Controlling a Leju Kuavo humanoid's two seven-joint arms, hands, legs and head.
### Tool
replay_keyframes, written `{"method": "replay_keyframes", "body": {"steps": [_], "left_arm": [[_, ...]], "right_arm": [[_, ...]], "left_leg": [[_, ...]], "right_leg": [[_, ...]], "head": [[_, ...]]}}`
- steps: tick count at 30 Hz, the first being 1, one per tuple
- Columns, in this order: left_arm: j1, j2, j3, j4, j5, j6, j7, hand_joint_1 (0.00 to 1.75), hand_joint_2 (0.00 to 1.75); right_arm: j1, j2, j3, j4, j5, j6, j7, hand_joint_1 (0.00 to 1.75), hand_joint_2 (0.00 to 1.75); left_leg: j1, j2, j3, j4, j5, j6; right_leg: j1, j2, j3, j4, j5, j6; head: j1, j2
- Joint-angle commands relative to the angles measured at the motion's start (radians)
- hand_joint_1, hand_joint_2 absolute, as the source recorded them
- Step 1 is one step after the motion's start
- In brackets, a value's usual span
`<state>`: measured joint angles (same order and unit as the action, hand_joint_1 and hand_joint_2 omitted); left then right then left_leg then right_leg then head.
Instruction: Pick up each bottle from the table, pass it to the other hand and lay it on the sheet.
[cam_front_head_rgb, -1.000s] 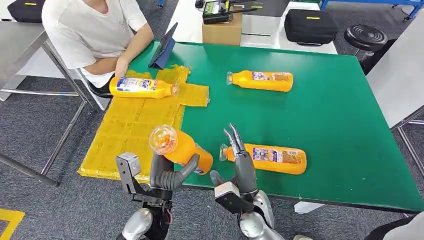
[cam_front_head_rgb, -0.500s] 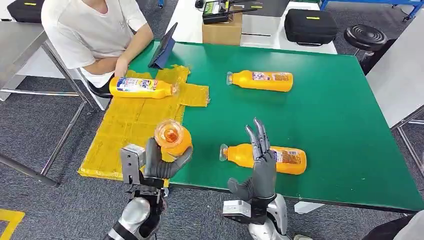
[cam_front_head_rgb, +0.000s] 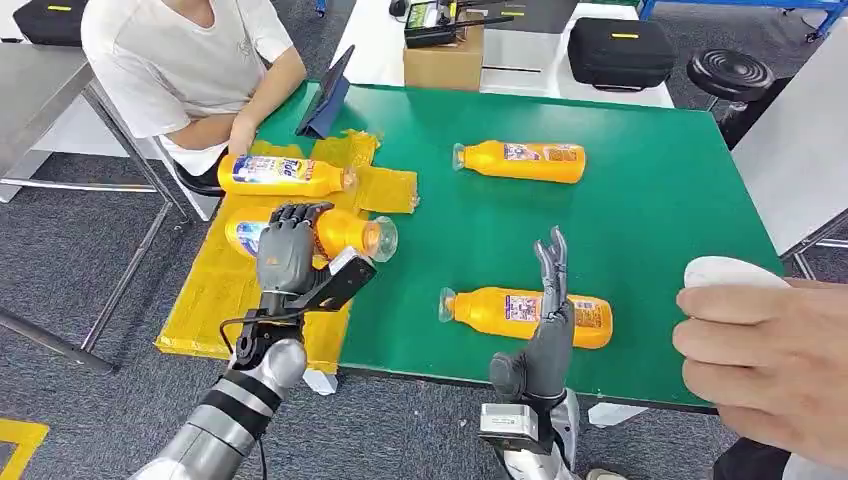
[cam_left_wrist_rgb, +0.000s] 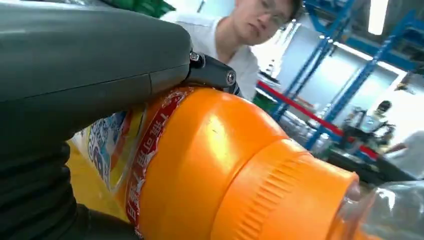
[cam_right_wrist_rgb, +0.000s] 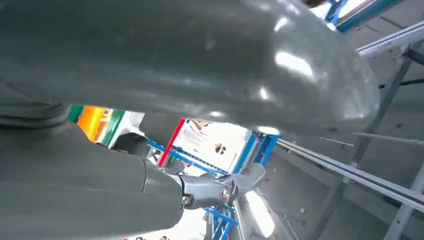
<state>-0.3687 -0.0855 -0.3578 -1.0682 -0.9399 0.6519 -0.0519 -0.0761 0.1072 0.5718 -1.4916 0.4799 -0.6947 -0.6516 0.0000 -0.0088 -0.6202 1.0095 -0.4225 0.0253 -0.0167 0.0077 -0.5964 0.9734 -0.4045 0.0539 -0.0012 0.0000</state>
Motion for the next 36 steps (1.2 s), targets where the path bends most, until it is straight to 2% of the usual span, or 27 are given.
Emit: {"method": "replay_keyframes", "body": {"steps": [1,4,8,11,14,16,22,23,24,25,26,27,30,36], "left_arm": [[-0.164,0.040,0.080,0.286,-0.138,-0.032,0.105,1.75,1.75],[-0.215,0.055,0.108,0.393,-0.188,-0.075,0.130,1.75,1.75],[-0.289,0.088,0.118,0.510,-0.255,-0.230,0.177,1.75,1.75],[-0.304,0.083,0.183,0.534,-0.143,-0.317,0.087,1.75,1.75],[-0.280,0.077,0.179,0.523,-0.112,-0.345,0.034,1.75,1.75],[-0.275,0.070,0.193,0.526,-0.049,-0.417,0.011,1.75,1.75],[-0.324,0.056,0.177,0.595,0.007,-0.519,0.016,1.75,1.75],[-0.327,0.049,0.175,0.601,0.015,-0.524,0.018,1.55,1.75],[-0.327,0.049,0.175,0.601,0.015,-0.524,0.018,1.55,1.75],[-0.327,0.049,0.175,0.601,0.015,-0.524,0.018,1.36,1.75],[-0.332,0.043,0.171,0.615,0.027,-0.548,0.025,0.45,1.75],[-0.336,0.045,0.163,0.624,0.031,-0.570,0.028,0.02,1.75],[-0.341,0.051,0.152,0.646,0.077,-0.649,0.006,0.00,1.75],[-0.345,0.043,0.119,0.646,0.078,-0.668,0.000,0.00,1.75]], "right_arm": [[0.017,-0.012,-0.018,-0.007,-0.042,0.028,-0.010,0.00,0.00],[0.063,-0.012,-0.049,-0.028,-0.063,0.053,-0.019,0.00,0.00],[0.128,-0.009,-0.109,-0.064,-0.107,0.141,-0.031,0.00,0.00],[0.138,0.000,-0.143,-0.042,-0.127,0.168,-0.036,0.00,0.00],[0.141,0.019,-0.177,0.005,-0.157,0.193,-0.047,0.00,0.00],[0.143,0.021,-0.173,0.015,-0.169,0.207,-0.047,0.00,0.00],[0.136,0.023,-0.170,0.041,-0.189,0.205,-0.047,0.00,0.00],[0.134,0.024,-0.169,0.042,-0.191,0.203,-0.047,0.00,0.00],[0.134,0.024,-0.169,0.042,-0.191,0.203,-0.047,0.00,0.00],[0.134,0.024,-0.169,0.042,-0.191,0.203,-0.047,0.00,0.00],[0.131,0.026,-0.169,0.044,-0.194,0.207,-0.047,0.00,0.00],[0.128,0.028,-0.168,0.048,-0.198,0.213,-0.047,0.00,0.00],[0.108,0.029,-0.153,0.072,-0.191,0.234,-0.047,0.00,0.00],[0.103,0.027,-0.158,0.075,-0.200,0.227,-0.047,0.00,0.00]], "left_leg": [[0.001,-0.001,0.004,-0.001,-0.001,-0.001],[0.001,-0.001,0.004,0.000,-0.001,-0.001],[0.001,-0.002,0.003,-0.001,-0.001,-0.001],[0.001,-0.001,0.001,0.000,0.000,-0.001],[0.002,0.000,0.004,0.000,-0.002,-0.002],[0.001,0.000,0.003,0.000,-0.001,-0.001],[0.001,-0.001,0.004,-0.001,-0.001,-0.001],[0.001,-0.002,0.003,-0.001,0.000,-0.001],[0.001,-0.002,0.005,-0.001,-0.001,-0.002],[0.001,-0.001,0.004,-0.001,-0.001,-0.001],[0.001,-0.001,0.003,-0.001,0.000,-0.001],[0.001,-0.001,0.006,-0.001,-0.001,-0.002],[0.001,0.000,0.007,-0.001,-0.001,-0.002],[0.001,0.000,0.007,-0.001,-0.001,-0.002]], "right_leg": [[0.001,-0.002,0.004,0.000,-0.002,-0.002],[0.001,-0.001,0.004,0.000,-0.001,-0.002],[0.001,-0.003,0.003,0.000,-0.001,-0.002],[0.001,-0.001,0.001,0.000,-0.001,-0.001],[0.002,-0.001,0.005,0.000,-0.002,-0.002],[0.001,-0.001,0.004,-0.001,-0.001,-0.002],[0.001,-0.001,0.005,-0.001,-0.001,-0.002],[0.000,-0.001,0.004,-0.001,-0.001,-0.002],[0.001,-0.002,0.006,-0.001,-0.001,-0.002],[0.001,-0.002,0.005,-0.001,-0.001,-0.002],[0.000,-0.001,0.004,-0.001,-0.001,-0.001],[0.001,-0.001,0.007,-0.001,-0.001,-0.002],[0.001,-0.001,0.008,-0.002,-0.001,-0.002],[0.001,-0.001,0.008,-0.001,-0.002,-0.002]], "head": [[0.000,0.000],[0.000,0.000],[0.000,0.000],[0.000,0.000],[0.000,0.000],[0.000,0.000],[0.000,0.000],[0.000,0.000],[0.000,0.000],[0.000,0.000],[0.000,0.000],[0.000,0.000],[0.000,0.000],[-0.001,0.000]]}}
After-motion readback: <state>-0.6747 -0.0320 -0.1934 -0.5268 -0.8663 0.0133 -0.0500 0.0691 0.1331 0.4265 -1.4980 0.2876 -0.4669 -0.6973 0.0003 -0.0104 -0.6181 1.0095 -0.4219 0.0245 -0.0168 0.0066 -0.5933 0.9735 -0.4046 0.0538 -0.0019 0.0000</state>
